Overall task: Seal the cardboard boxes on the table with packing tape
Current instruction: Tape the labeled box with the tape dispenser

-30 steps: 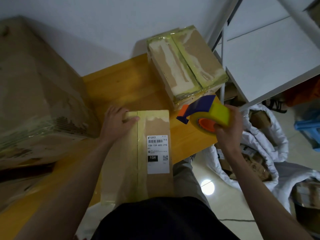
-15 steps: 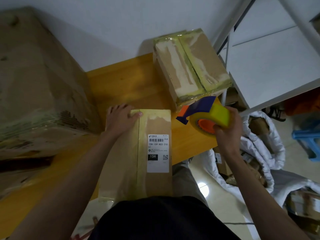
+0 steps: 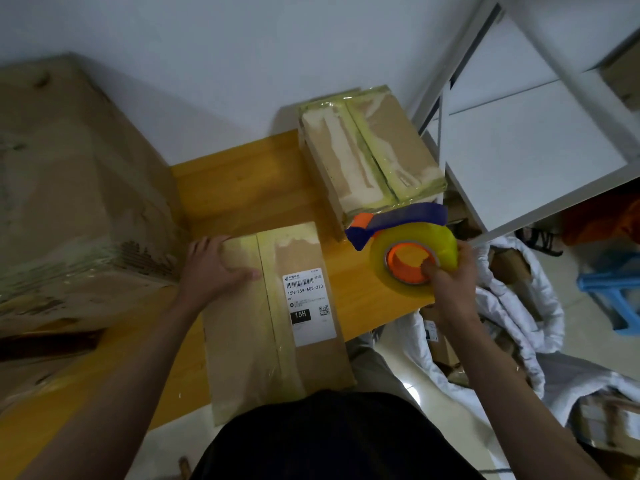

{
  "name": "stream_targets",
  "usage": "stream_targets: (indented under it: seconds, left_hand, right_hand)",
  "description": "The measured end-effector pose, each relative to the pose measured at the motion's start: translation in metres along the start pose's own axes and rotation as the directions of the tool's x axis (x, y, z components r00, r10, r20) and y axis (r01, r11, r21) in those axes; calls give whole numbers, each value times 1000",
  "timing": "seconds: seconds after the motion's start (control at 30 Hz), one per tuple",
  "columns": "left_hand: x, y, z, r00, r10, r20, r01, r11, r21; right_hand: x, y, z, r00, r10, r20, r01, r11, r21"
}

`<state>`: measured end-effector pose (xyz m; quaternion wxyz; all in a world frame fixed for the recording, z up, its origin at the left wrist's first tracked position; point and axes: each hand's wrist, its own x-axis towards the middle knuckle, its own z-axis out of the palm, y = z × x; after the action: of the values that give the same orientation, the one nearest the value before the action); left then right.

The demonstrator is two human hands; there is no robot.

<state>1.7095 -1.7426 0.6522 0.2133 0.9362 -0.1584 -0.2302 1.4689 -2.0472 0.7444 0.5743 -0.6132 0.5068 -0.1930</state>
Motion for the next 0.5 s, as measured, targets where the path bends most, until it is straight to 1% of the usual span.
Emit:
stream_targets:
  seconds: [0.1,0.2,0.33,0.43,0.5]
  left_hand:
    - [0,7,0,998,-48,-41,44,995,-92]
    - [6,14,1,993,-73,-95,56,984,-170]
    - [18,19,3,978,-104,-180,65,975,-211]
    - [24,25,3,972,-154,-179,111,967,-229]
    - [25,28,1,965,-195,-176,161,968,-191]
  right_hand:
    - [4,-2,-2,990,137,47,-141,983,121]
    - [8,-4,-3,957,259,134,-282,939,197]
    - [8,-2,-2,904,347,248,-399,894,203]
    - [2,3,-3,858,426,287,-488,851,195]
    - [-6,10,-3,838,453,303,-516,839,173]
